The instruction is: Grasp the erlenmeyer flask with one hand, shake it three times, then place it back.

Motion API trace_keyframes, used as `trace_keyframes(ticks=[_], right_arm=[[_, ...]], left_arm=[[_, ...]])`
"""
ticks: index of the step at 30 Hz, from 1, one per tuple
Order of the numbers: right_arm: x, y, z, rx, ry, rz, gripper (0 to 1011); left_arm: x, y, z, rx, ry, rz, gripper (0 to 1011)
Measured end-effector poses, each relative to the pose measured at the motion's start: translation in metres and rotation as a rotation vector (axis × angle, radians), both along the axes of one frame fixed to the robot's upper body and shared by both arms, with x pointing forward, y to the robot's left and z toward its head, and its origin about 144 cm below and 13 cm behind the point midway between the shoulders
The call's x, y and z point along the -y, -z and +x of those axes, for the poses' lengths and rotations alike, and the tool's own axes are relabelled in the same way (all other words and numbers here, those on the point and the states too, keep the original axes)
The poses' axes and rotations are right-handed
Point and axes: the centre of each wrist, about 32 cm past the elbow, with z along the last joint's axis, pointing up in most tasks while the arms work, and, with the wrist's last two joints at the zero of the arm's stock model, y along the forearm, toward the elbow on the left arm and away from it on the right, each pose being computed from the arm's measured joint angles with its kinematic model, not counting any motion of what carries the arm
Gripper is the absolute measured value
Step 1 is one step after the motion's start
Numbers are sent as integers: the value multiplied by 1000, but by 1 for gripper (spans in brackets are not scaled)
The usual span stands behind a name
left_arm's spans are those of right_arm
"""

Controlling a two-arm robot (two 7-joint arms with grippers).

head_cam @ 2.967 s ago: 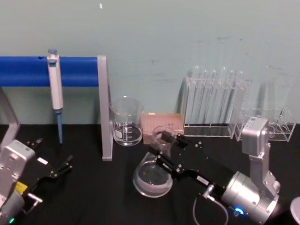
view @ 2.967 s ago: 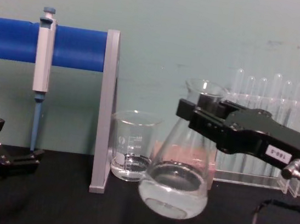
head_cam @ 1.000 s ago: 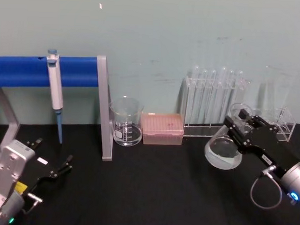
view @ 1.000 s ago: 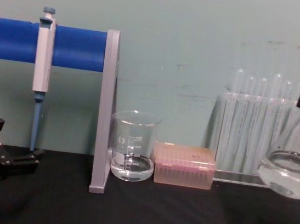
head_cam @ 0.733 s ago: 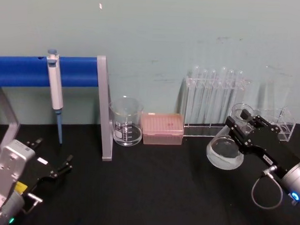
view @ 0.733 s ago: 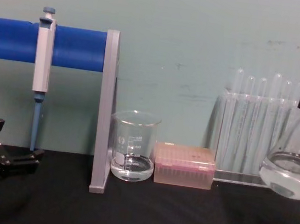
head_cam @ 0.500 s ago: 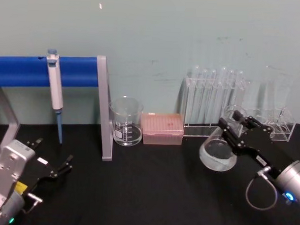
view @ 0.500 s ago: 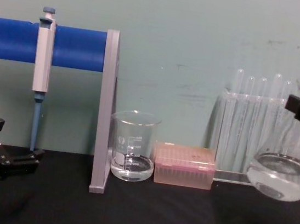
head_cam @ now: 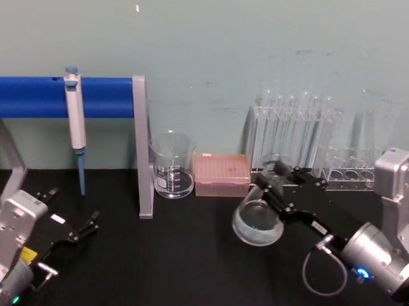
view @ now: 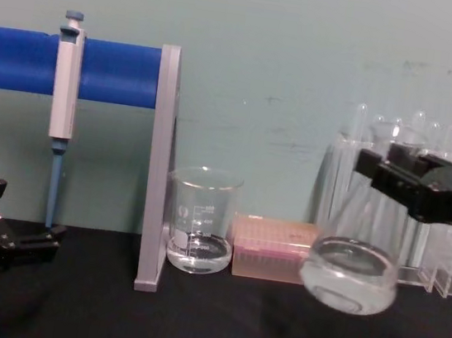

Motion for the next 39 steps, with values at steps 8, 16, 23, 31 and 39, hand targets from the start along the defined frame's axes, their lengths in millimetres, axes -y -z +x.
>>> trace_keyframes(ticks=[8, 16, 23, 31, 39], right_arm=[[-15, 1, 3, -9, -75, -6, 450], [-26, 4, 5, -26, -130, -12, 450], [-30, 6, 7, -35, -146, -13, 450], [-33, 7, 10, -41, -154, -15, 450], [-34, 7, 12, -41, -156, -17, 450]], left_arm=[[0, 0, 0, 0, 0, 0, 1001], [0, 0, 0, 0, 0, 0, 1001], [0, 0, 0, 0, 0, 0, 1001], [0, 0, 0, 0, 0, 0, 1001], [0, 0, 0, 0, 0, 0, 1001]])
